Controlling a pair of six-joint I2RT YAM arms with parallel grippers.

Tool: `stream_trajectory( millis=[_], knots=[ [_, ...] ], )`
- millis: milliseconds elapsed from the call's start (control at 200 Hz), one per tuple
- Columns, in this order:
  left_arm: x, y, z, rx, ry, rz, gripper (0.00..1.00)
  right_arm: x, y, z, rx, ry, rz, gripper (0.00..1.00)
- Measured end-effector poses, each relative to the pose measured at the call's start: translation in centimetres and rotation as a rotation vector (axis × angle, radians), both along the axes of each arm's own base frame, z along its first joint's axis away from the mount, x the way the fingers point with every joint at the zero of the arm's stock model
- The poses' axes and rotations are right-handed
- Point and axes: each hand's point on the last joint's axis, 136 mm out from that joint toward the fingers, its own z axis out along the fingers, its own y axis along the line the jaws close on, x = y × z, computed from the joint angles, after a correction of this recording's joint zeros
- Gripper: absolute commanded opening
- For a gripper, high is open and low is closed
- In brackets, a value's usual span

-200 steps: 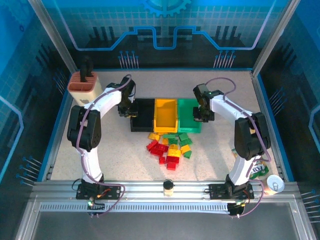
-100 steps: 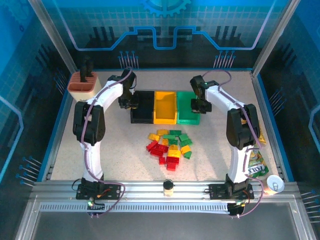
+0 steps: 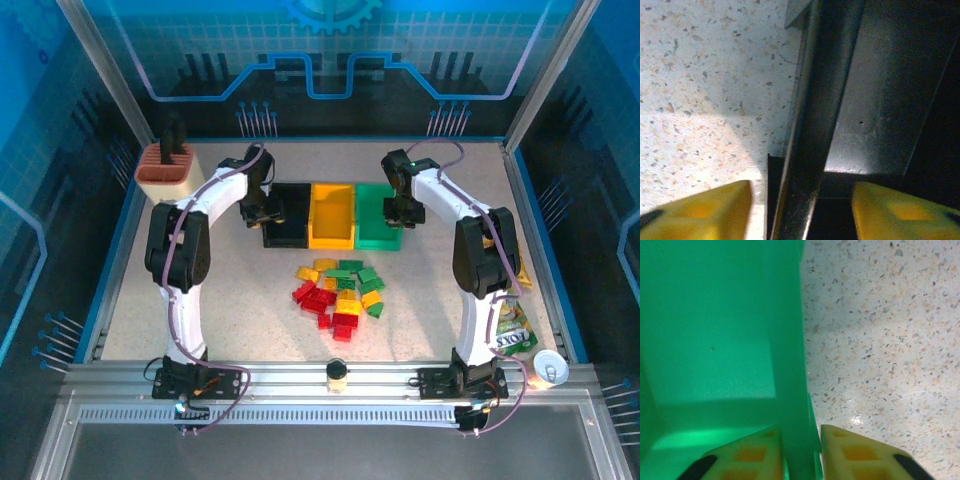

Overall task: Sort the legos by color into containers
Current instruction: Move the container to the center of the table, then pick up the lego from the center of the table.

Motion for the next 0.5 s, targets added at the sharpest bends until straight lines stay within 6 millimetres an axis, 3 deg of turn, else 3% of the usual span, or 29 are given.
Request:
stream_trajectory(
  millis=[130,235,350,500],
  knots=[
    [0.2,0.0,1.1,0.003,-0.017,-0.001,0.74,0.1,0.0,1.0,0.009,-0.026,-0.014,0.6],
    [0.7,0.1,2.9,0.005,-0.051,0.001,0.99,0.2,0.0,3.0,0.015,-0.071,-0.009,0.74],
    [1.0,0.0,5.4,-0.005,-0.101,-0.001,0.99,0.8,0.0,6.2,0.023,-0.147,-0.004,0.77],
    [0.3,0.5,10.2,-0.006,-0.191,0.009,0.99,0.6,0.0,10.4,0.054,-0.247,0.007,0.86]
  ],
)
